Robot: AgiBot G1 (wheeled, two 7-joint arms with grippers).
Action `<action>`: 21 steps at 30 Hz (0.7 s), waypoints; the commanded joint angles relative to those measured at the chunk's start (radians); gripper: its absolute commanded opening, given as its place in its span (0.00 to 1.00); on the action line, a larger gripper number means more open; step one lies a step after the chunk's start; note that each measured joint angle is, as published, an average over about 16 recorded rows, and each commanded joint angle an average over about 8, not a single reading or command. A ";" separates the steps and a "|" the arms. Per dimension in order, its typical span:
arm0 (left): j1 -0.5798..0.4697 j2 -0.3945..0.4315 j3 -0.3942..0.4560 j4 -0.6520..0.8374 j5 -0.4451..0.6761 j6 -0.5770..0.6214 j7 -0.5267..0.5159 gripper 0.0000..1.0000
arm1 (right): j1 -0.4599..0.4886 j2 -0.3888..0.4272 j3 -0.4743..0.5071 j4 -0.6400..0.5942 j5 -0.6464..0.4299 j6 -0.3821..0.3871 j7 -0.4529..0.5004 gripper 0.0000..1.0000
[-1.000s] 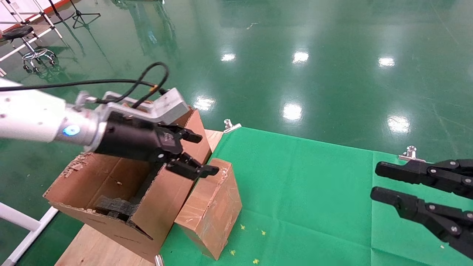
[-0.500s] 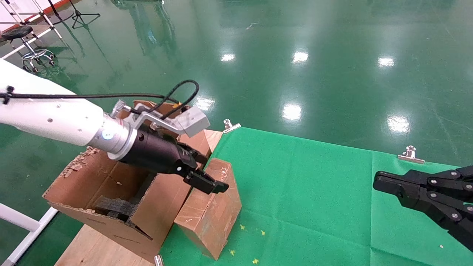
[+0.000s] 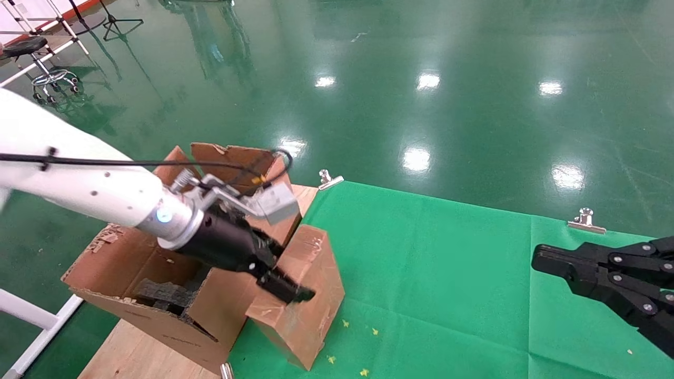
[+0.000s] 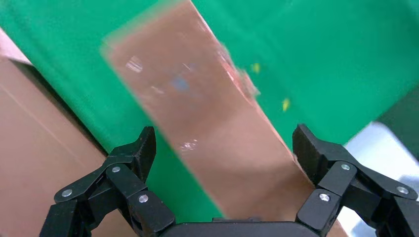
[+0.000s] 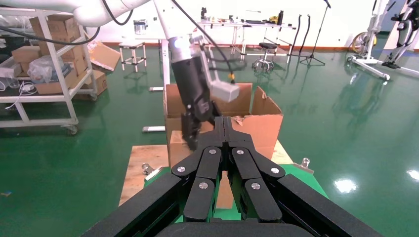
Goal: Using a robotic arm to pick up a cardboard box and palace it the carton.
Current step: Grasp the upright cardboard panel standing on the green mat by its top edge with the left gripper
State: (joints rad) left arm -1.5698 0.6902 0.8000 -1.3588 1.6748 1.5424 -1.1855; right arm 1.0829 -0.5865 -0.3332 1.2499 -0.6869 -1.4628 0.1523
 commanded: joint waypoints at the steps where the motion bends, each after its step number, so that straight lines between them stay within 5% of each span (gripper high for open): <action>1: -0.005 0.005 0.015 0.000 0.011 0.007 0.011 0.53 | 0.000 0.000 0.000 0.000 0.000 0.000 0.000 0.81; 3: -0.007 0.009 0.022 0.000 0.016 0.012 0.015 0.28 | 0.000 0.000 0.000 0.000 0.000 0.000 0.000 1.00; 5: -0.008 0.009 0.024 0.000 0.017 0.014 0.014 0.03 | 0.000 0.000 0.000 0.000 0.000 0.000 0.000 1.00; 21: -0.003 0.000 0.006 0.000 0.005 0.006 0.006 0.00 | 0.000 0.000 0.000 0.000 0.000 0.000 0.000 1.00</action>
State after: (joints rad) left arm -1.5725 0.6904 0.8068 -1.3586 1.6800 1.5487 -1.1791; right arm 1.0828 -0.5864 -0.3332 1.2497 -0.6868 -1.4626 0.1522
